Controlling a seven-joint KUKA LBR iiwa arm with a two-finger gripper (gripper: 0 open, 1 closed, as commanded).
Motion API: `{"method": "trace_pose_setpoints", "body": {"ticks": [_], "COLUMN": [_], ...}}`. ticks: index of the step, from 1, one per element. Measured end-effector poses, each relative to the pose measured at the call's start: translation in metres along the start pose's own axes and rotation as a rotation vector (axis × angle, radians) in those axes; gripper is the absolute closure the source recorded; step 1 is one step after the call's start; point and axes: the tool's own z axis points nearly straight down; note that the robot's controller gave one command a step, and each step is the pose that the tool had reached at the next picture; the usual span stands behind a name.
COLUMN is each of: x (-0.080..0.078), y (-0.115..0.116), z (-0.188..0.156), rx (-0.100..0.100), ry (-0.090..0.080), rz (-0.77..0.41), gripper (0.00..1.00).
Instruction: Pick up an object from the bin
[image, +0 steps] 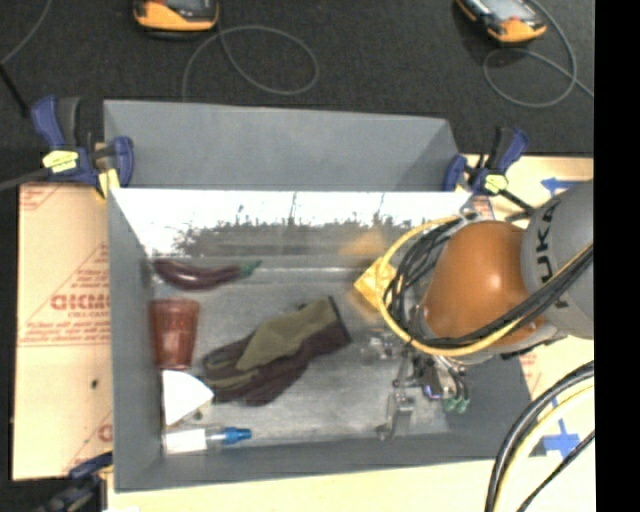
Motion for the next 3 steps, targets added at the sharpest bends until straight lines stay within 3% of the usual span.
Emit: {"method": "trace_pose_setpoints", "body": {"ticks": [1, 2, 3], "x": [-0.002, -0.033, -0.048], "y": [0.000, 0.015, 0.044], "z": [-0.004, 0.023, 0.063], "rx": [0.000, 0.003, 0.002], "ry": [-0.008, -0.014, -0.014], "rz": [-0.001, -0.108, -0.280], "gripper": [0.00, 0.00, 0.00]}}
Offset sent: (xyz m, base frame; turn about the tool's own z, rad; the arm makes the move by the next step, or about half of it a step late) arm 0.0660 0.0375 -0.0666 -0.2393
